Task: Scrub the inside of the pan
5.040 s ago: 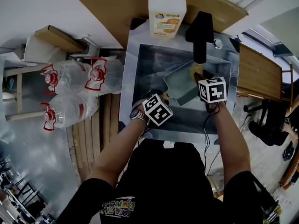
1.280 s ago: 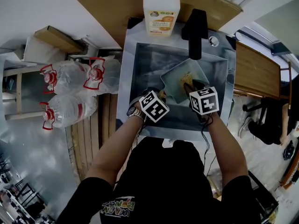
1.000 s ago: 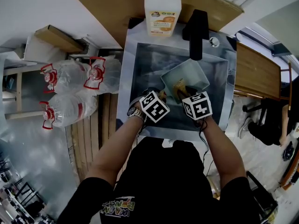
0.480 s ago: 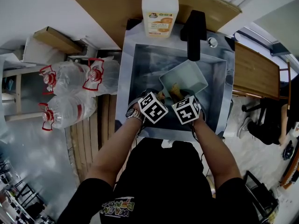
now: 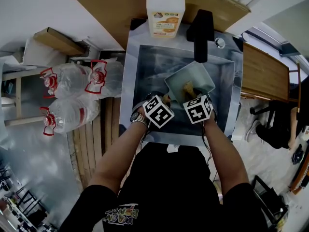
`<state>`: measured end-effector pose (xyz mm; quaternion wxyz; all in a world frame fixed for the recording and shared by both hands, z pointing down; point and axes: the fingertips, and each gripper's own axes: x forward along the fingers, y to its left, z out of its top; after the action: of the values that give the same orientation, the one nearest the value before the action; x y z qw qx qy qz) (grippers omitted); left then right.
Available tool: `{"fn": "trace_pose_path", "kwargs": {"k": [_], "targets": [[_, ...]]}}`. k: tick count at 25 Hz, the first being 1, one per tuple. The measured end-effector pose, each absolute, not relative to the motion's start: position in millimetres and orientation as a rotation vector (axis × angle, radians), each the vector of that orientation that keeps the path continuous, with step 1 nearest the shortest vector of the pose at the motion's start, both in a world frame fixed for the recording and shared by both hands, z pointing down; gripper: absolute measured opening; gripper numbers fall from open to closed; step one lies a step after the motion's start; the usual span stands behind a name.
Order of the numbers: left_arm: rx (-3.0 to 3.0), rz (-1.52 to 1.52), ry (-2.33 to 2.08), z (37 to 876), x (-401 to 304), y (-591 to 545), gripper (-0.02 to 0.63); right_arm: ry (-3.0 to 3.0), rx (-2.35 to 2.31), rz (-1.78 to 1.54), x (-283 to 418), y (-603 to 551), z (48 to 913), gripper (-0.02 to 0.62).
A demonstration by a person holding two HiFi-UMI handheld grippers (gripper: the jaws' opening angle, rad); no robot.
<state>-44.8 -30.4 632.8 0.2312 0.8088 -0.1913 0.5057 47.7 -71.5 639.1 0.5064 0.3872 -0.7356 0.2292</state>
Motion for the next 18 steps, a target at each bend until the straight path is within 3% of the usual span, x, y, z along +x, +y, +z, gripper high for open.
{"fn": "trace_pose_path", "kwargs": {"k": [18], "targets": [[2.222,1.389,-0.525,633,-46,-29,0.173,-1.57,1.065,0.339,101,-104,639,0.146]]}}
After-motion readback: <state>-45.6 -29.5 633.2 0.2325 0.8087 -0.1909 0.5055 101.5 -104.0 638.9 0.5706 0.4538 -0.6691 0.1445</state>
